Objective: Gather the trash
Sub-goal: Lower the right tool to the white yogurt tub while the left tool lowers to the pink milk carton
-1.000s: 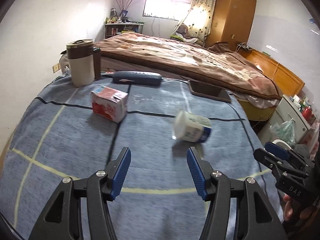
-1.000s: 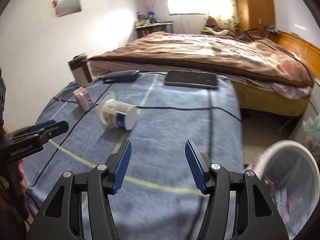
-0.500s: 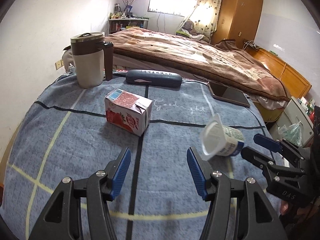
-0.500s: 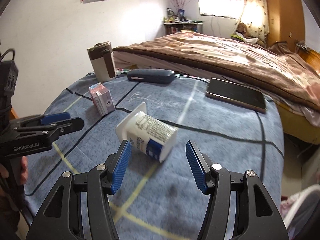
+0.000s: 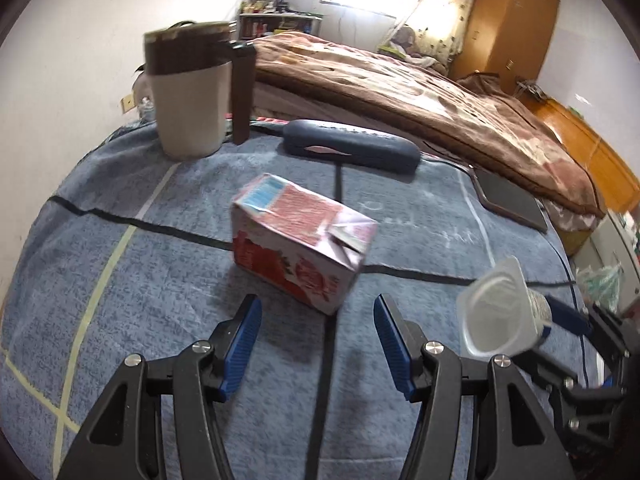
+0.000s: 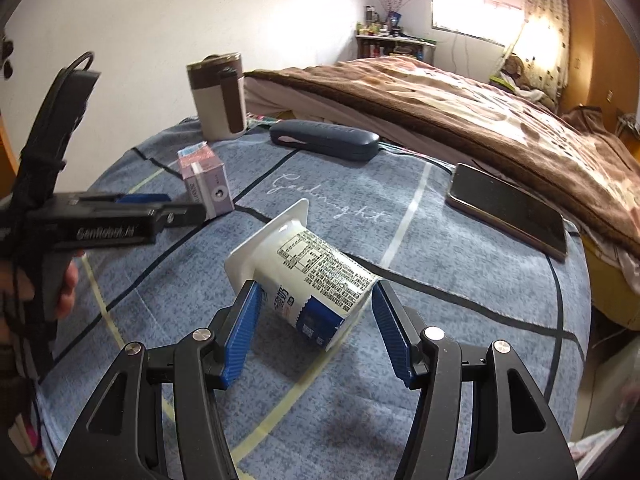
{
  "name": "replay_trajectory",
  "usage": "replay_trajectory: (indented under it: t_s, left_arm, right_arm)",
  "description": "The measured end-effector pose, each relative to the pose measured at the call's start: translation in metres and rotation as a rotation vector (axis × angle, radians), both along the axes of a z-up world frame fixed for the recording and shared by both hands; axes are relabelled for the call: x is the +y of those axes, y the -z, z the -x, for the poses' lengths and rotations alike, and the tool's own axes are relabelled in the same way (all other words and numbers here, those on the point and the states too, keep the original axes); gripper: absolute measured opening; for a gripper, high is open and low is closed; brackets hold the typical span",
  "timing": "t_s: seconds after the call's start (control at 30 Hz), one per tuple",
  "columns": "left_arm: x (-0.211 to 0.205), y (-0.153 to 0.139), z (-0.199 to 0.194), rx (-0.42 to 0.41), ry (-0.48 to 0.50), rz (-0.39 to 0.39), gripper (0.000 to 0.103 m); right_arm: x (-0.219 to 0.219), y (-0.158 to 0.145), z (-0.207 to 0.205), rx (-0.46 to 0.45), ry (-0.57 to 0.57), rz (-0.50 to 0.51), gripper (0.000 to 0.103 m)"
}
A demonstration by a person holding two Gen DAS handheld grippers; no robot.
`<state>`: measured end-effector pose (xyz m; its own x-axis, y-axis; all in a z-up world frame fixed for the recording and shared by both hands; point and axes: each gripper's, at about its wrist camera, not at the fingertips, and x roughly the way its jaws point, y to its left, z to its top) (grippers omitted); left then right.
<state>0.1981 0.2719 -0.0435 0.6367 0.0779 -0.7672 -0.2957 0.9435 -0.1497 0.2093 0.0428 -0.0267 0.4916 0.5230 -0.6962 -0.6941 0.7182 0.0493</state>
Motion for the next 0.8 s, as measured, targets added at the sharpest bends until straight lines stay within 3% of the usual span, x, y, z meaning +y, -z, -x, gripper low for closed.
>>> replay_trajectory:
  t_s: [0.3,0.47,0.53,0.67,0.8]
  left_arm:
    - [0.04,-0.002,0.018,-0.013,-0.117,0.009,0.06]
    - [0.059,-0.008,0.033,-0.031,-0.186,0.009,0.061]
    - [0.058,-0.013,0.037,-0.059,-0.173,0.024,0.061]
    - [0.041,-0.026,0.034,-0.106,-0.095,0.031,0.07]
    - [0.027,-0.032,0.02,-0.108,-0.052,0.005,0.071]
  right_arm:
    - [0.01,0.006,0.009,0.044,-0.041,0.009,0.059]
    - [0.013,0.004,0.016,0.021,-0.05,0.024,0.059]
    - [0.01,0.002,0.016,0.016,-0.037,0.019,0.059]
    - [0.006,-0.004,0.018,-0.013,-0.033,-0.001,0.059]
    - [0.001,-0.012,0.014,-0.039,-0.009,-0.033,0.059]
